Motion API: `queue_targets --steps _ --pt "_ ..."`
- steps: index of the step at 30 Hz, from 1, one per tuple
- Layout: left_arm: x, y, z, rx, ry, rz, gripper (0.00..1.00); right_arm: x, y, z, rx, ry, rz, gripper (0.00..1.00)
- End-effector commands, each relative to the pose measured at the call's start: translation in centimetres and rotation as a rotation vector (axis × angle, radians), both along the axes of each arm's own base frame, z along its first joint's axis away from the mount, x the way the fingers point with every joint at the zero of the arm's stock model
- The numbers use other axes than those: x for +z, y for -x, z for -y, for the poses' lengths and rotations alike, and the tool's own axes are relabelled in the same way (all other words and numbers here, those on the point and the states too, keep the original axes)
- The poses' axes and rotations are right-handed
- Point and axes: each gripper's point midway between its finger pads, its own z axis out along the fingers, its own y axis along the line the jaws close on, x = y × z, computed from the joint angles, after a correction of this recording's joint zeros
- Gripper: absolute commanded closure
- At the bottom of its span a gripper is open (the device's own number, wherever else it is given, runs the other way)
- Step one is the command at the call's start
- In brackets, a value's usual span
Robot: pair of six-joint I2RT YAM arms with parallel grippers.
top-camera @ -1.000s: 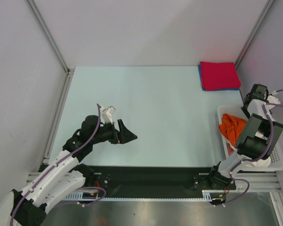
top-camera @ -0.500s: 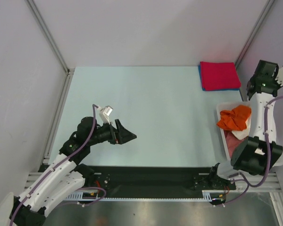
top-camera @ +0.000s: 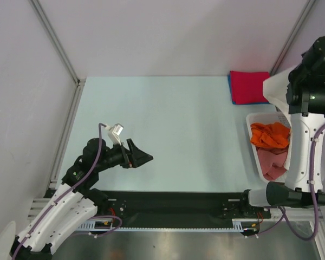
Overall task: Fold and stack the t-shirts
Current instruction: Grab the tshirt from the pile, then move the tshirt to the center of the board
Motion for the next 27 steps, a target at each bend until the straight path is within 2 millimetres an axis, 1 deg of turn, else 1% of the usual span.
queue_targets --steps 1,2,4,5,7,8,9,10,11,12,13,14,15,16,17,18,19,20,21,22,23,24,25,26,27 --pt "2.7 -0.3 -0.6 0.056 0.045 0.043 0.09 11.4 3.6 -5.3 0.119 0.166 0.296 1.0" --pt "2.8 -0.3 -0.7 0.063 0.049 0.047 0.09 13.7 4.5 -6.9 0.163 0.178 0.38 1.0" --pt "3.0 -0.2 -0.9 0.073 0.051 0.052 0.09 16.0 5.5 -9.1 0.255 0.189 0.461 1.0" --pt "3.2 -0.1 -1.1 0.081 0.051 0.057 0.09 17.7 6.3 -11.1 0.335 0.178 0.528 1.0" --pt "3.7 0.0 -1.3 0.091 0.053 0.063 0.09 19.3 6.6 -14.1 0.48 0.156 0.612 1.0" --pt "4.0 0.1 -1.5 0.093 0.055 0.068 0.09 19.7 6.7 -16.0 0.567 0.132 0.639 1.0" --pt "4.8 0.2 -1.6 0.099 0.064 0.085 0.09 20.2 6.8 -17.7 0.655 0.129 0.659 1.0" --pt "5.0 0.3 -1.8 0.106 0.062 0.086 0.09 20.1 6.8 -18.9 0.713 0.111 0.668 1.0" --pt "5.2 0.4 -2.0 0.11 0.062 0.093 0.09 19.6 6.5 -20.2 0.782 0.062 0.67 1.0" --pt "6.4 0.5 -2.4 0.127 0.071 0.123 0.09 18.2 5.5 -22.8 0.885 0.046 0.633 1.0" --pt "6.5 0.8 -2.8 0.134 0.057 0.124 0.09 17.6 5.8 -23.7 0.938 0.013 0.63 1.0" --pt "6.9 0.9 -3.1 0.145 0.051 0.138 0.09 16.1 5.3 -25.1 1.001 -0.039 0.607 1.0" --pt "8.3 1.0 -3.8 0.172 0.055 0.173 0.09 14.8 5.3 -27.1 1.091 -0.068 0.582 1.0" --pt "8.3 1.4 -4.3 0.182 0.035 0.177 0.08 10.3 3.2 -29.2 1.143 -0.109 0.473 1.0" --pt "9.7 1.7 -5.1 0.205 0.042 0.219 0.08 9.3 4.4 -30.7 1.232 -0.148 0.468 1.0" --pt "10.1 2.0 -5.2 0.205 0.042 0.22 0.08 7.2 4.4 -31.8 1.269 -0.18 0.423 1.0" --pt "10.4 2.4 -5.8 0.222 0.044 0.23 0.08 1.5 2.8 -33.6 1.289 -0.217 0.29 1.0" --pt "10.8 2.7 -6.0 0.226 0.052 0.241 0.08 0.2 3.6 -34.3 1.329 -0.23 0.274 1.0" --pt "11.5 3.1 -6.3 0.228 0.068 0.254 0.08 -2.3 4.0 -36.1 1.411 -0.234 0.217 1.0" --pt "11.7 3.7 -6.6 0.23 0.08 0.263 0.08 -4.6 4.3 -37.5 1.461 -0.26 0.17 1.0" --pt "11.8 4.0 -6.8 0.233 0.089 0.268 0.08 -9.5 3.9 -38.8 1.486 -0.295 0.055 0.98" --pt "11.6 4.2 -6.9 0.236 0.093 0.265 0.08 -12.1 4.5 -40.5 1.568 -0.324 -0.024 0.96" --pt "11.7 4.6 -7.0 0.236 0.112 0.264 0.08 -14.5 4.8 -41.4 1.592 -0.366 -0.093 0.96" --pt "11.4 4.8 -7.0 0.235 0.122 0.256 0.08 -19.0 4.8 -42.1 1.596 -0.399 -0.221 0.95" --pt "10.3 4.6 -6.7 0.233 0.126 0.212 0.08 -21.9 5.0 -43.4 1.649 -0.424 -0.32 0.93"
